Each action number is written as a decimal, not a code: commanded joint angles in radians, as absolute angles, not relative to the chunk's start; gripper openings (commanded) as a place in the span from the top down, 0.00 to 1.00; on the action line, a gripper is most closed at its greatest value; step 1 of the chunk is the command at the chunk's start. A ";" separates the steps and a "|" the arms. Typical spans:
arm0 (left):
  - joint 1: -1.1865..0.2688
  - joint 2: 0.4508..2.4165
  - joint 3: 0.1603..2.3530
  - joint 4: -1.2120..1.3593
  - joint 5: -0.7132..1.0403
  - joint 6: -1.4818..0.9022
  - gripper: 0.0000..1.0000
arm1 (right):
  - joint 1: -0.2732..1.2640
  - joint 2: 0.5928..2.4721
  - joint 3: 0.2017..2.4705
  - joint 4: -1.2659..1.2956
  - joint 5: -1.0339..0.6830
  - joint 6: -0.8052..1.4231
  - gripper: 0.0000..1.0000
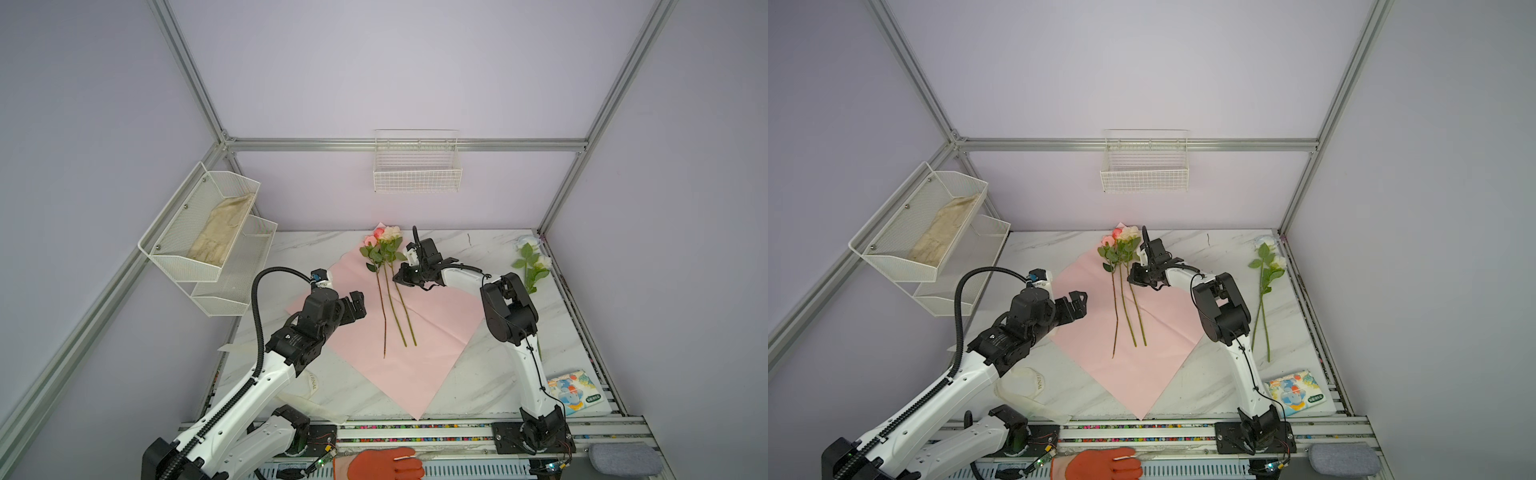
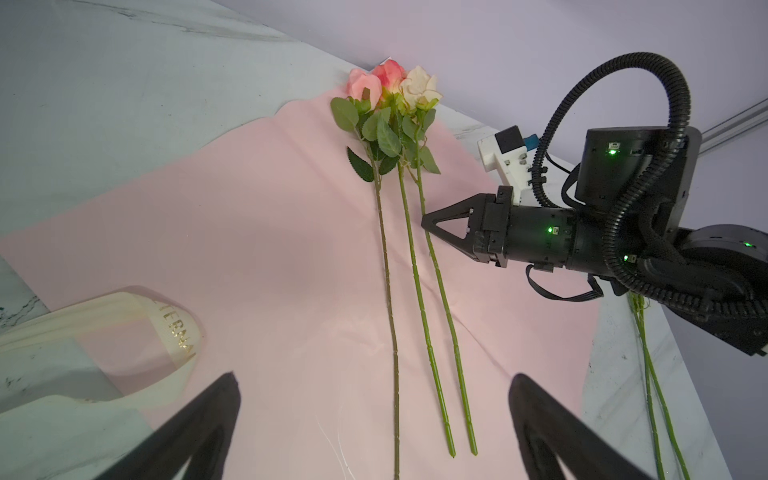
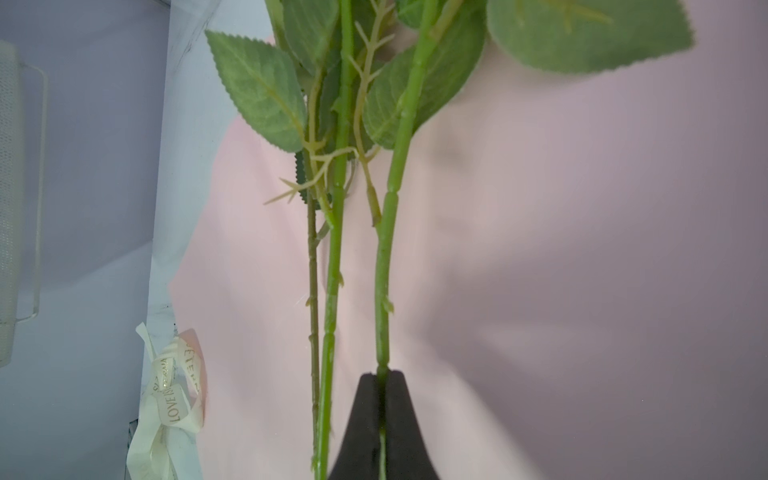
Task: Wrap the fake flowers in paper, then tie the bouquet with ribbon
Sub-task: 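Carry the cream rose with right gripper and lay it beside the others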
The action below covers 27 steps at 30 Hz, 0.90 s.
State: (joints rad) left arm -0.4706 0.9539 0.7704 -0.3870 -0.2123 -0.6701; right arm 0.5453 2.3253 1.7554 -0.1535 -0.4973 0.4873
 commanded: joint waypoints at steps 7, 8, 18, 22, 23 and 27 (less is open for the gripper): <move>-0.460 0.963 0.732 -0.376 -0.190 -0.675 0.00 | 0.552 2.302 1.768 -0.213 -0.437 0.461 0.85; -0.461 0.966 0.732 -0.375 -0.190 -0.675 0.00 | 0.553 2.293 1.762 -0.209 -0.419 0.460 0.86; -0.451 1.007 0.747 -0.370 -0.146 -0.669 0.00 | 0.536 2.192 1.705 -0.193 -0.410 0.433 0.67; -0.443 1.030 0.745 -0.323 -0.037 -0.634 0.00 | 0.474 2.049 1.601 -0.196 -0.331 0.393 0.64; -0.443 1.039 0.744 -0.290 0.018 -0.620 0.00 | 0.444 2.004 1.559 -0.193 -0.311 0.378 0.63; -0.446 1.103 0.763 -0.193 0.199 -0.627 0.00 | 0.280 1.838 1.390 -0.192 -0.211 0.338 0.64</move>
State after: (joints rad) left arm -0.4469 1.0695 0.7704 -0.3054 0.0280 -0.6456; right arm 0.3958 1.9381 1.4719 -0.1913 -0.3290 0.3870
